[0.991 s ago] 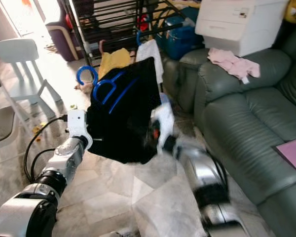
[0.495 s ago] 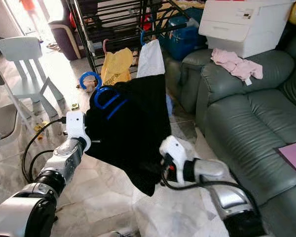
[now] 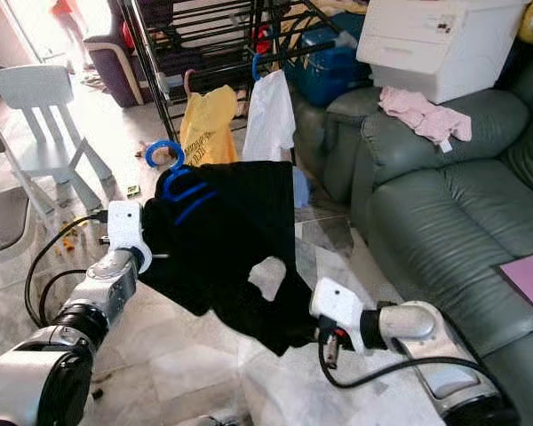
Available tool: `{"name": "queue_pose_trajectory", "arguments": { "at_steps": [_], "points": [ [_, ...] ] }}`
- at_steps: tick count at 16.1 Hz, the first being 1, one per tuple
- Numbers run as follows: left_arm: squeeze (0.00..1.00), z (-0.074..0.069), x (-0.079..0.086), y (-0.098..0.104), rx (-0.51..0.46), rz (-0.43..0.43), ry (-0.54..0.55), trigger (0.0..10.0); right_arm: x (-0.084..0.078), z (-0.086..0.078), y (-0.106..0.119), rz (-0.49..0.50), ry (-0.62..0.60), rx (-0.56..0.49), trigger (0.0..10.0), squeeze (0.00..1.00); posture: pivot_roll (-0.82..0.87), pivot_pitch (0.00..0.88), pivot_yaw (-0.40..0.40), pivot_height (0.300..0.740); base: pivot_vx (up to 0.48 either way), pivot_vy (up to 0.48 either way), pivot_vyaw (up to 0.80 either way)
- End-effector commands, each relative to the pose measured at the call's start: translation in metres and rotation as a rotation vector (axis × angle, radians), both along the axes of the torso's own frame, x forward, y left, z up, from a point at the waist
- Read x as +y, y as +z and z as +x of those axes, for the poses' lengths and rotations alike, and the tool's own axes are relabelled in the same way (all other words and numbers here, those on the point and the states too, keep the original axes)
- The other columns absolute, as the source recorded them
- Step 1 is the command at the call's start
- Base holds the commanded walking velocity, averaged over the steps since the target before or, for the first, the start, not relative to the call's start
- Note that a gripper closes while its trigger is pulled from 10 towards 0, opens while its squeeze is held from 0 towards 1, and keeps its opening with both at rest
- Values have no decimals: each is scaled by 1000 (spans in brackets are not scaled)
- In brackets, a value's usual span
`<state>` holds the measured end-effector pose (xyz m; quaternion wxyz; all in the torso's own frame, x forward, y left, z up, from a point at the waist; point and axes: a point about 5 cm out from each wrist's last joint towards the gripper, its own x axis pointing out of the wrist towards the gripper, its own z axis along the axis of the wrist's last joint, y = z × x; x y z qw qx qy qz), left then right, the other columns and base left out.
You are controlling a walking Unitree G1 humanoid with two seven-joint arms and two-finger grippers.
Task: Hang hanger
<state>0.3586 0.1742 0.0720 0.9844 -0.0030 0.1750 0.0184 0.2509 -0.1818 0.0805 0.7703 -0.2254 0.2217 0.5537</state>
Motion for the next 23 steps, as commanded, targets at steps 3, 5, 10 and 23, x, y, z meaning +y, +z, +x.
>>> {"name": "queue_pose_trajectory", "arguments": {
  "at_steps": [3, 5, 10, 23],
  "points": [
    [0, 17, 13, 37, -154, -53, 97, 0, -4, 20, -6, -125, -103, -178, 10000, 0, -161, 0, 82, 740, 0, 0, 0],
    [0, 18, 1, 41, -204, -44, 3, 0, 4, 45, 16, -26, -203, -329, 10000, 1000, -160, 0, 79, 740, 0, 0, 0],
    [0, 18, 5, 43, -226, -18, -23, 0, 21, 45, 16, 20, -111, -371, 10000, 1000, -156, 0, 75, 740, 0, 0, 0],
    [0, 20, 15, 53, -279, 97, -55, 0, 36, 74, 36, 130, -372, -605, 10000, 1000, -155, 0, 84, 740, 0, 0, 0]
  ]
}}
